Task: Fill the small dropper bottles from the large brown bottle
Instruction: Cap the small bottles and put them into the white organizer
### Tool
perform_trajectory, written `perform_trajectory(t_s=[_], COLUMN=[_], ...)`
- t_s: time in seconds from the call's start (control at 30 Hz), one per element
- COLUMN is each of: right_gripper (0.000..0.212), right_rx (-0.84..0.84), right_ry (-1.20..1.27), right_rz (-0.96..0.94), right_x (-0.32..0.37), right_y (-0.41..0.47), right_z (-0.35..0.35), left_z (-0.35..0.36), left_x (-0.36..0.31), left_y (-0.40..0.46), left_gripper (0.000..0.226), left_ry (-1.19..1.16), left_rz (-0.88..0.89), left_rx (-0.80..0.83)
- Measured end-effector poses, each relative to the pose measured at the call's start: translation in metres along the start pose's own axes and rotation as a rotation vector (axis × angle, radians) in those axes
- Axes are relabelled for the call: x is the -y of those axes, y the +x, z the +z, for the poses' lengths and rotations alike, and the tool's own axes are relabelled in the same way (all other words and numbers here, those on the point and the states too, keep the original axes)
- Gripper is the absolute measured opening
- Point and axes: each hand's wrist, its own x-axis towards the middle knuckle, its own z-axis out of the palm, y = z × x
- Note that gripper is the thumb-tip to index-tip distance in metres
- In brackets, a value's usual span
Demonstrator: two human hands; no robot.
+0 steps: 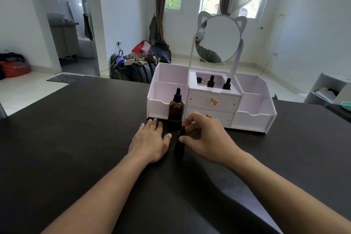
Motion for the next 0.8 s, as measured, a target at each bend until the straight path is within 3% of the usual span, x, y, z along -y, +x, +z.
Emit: perform_trajectory(t_s=[0.13,0.33,0.43,0.63,0.8], right_gripper=[0.037,0.023,0.018,0.017,0.019], right_rx=[-0.104,-0.458,-0.547,-0.429,-0.357], right_ry=[-0.003,-0.069,-0.130,-0.412,-0.465], right_rz=[-0.016,-0.050,-0.058,-0.019,0.082], right_x=[0.000,0.008,0.007,-0.004,-0.019], right_y=[0.010,0.059,0.087,0.124,0.135], right_z=[-0.022,-0.085,-0.099,-0.088,-0.077], left_z=[0.001,0.002,0.002,0.002,0.003], left_x=[0.000,0.000,0.001,0.003,0.003], left_y=[0.001,0.001,0.000,0.000,0.002], left_gripper=[0.064,0.066,0.066,0.066,0.066], left_ry=[0.002,-0.021,-0.045,-0.058,-0.060], left_rz=[0.002,-0.012,-0.020,-0.010,-0.007], left_rx=[-0.012,-0.033,-0.033,-0.033,-0.040])
